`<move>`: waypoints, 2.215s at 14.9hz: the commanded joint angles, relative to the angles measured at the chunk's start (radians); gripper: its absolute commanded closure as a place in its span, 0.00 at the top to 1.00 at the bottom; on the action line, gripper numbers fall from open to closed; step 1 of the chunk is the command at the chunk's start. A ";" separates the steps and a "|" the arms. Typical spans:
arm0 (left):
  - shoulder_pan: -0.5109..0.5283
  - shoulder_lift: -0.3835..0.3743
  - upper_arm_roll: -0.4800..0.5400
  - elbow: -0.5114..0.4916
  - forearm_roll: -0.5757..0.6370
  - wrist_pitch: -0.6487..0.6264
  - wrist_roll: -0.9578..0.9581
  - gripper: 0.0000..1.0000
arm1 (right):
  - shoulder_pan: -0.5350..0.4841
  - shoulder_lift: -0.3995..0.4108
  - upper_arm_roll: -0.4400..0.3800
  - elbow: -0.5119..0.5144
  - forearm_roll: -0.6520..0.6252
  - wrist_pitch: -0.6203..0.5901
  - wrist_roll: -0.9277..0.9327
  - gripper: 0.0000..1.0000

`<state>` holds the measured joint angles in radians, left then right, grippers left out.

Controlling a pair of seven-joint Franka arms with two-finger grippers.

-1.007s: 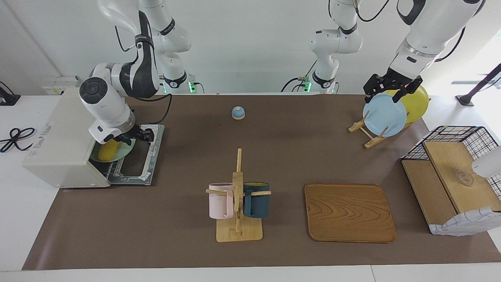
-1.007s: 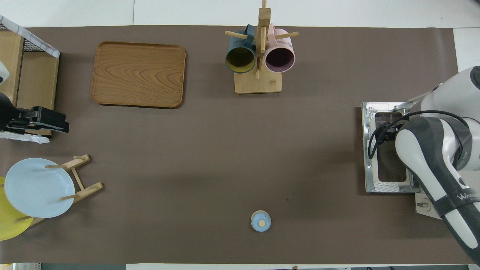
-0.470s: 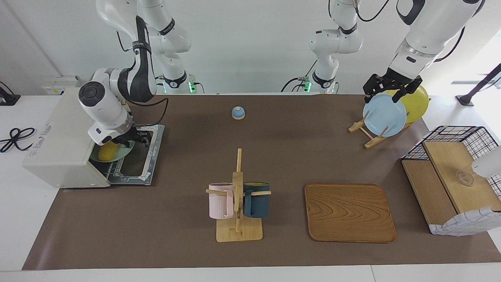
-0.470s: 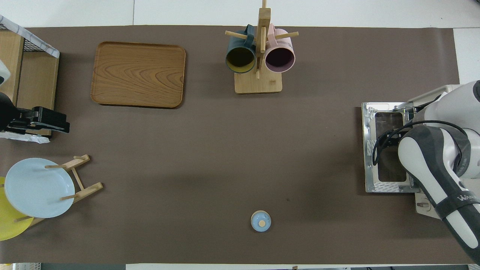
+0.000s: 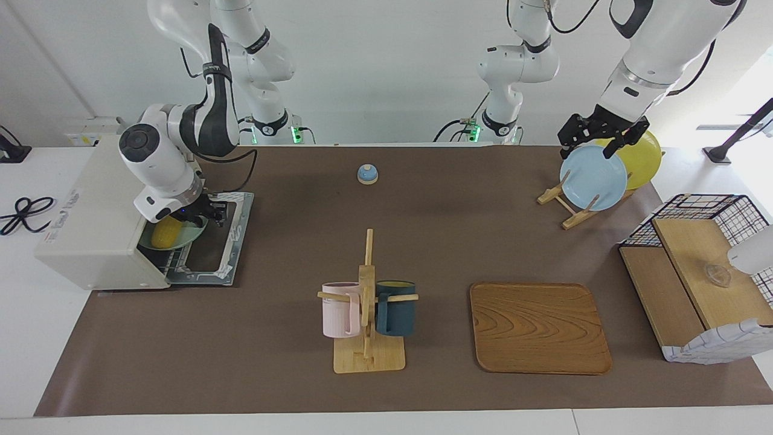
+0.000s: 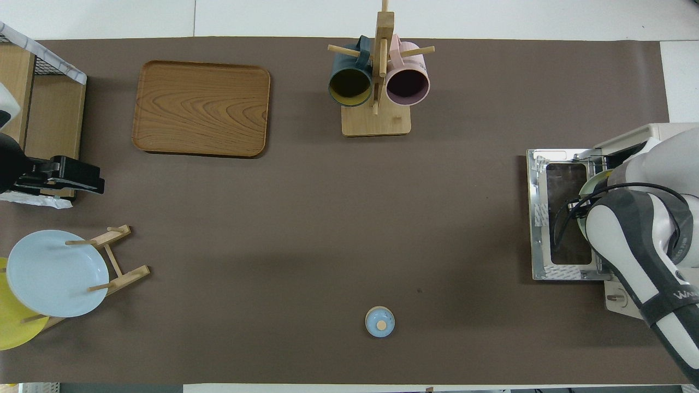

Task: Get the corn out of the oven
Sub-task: 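Reach into the oven and grasp the green plate with the right gripper, then pull the green plate with corn out and carry it toward the table center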

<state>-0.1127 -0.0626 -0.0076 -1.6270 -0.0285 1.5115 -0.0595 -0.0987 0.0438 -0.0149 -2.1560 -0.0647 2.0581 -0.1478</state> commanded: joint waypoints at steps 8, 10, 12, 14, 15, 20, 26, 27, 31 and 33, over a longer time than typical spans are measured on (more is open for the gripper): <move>0.001 -0.010 0.003 -0.008 0.015 0.013 0.000 1.00 | 0.191 -0.038 0.015 0.059 -0.115 -0.159 0.022 0.00; 0.002 -0.010 0.004 -0.014 0.016 0.027 0.001 1.00 | 0.249 -0.026 0.015 0.134 -0.116 -0.234 0.043 0.00; 0.002 -0.010 0.004 -0.014 0.016 0.027 0.001 1.00 | 0.308 -0.019 0.015 0.165 -0.148 -0.268 0.144 0.00; 0.004 -0.010 0.004 -0.014 0.016 0.030 0.003 1.00 | 0.416 -0.022 0.016 0.165 -0.179 -0.268 0.280 0.00; 0.004 -0.010 0.004 -0.016 0.015 0.030 0.003 1.00 | 0.477 -0.025 0.016 0.165 -0.194 -0.271 0.351 0.00; 0.002 -0.010 0.003 -0.020 0.015 0.036 0.004 1.00 | 0.626 -0.004 0.021 0.249 -0.219 -0.360 0.525 0.00; 0.004 -0.034 0.003 -0.079 0.015 0.087 0.009 1.00 | 0.781 0.238 0.036 0.502 -0.150 -0.394 0.802 0.00; 0.004 -0.039 0.003 -0.089 0.015 0.099 0.010 1.00 | 0.807 0.317 0.036 0.574 -0.162 -0.409 0.859 0.00; 0.004 -0.045 0.003 -0.126 0.015 0.131 0.010 1.00 | 0.804 0.430 0.036 0.625 -0.164 -0.324 0.892 0.00; 0.004 -0.046 0.003 -0.149 0.015 0.156 0.010 1.00 | 0.800 0.439 0.038 0.585 -0.149 -0.209 0.896 0.00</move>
<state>-0.1115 -0.0727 -0.0033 -1.7151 -0.0285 1.6206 -0.0595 0.7210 0.4714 0.0154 -1.5785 -0.2308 1.7983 0.7425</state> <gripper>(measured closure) 0.000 0.974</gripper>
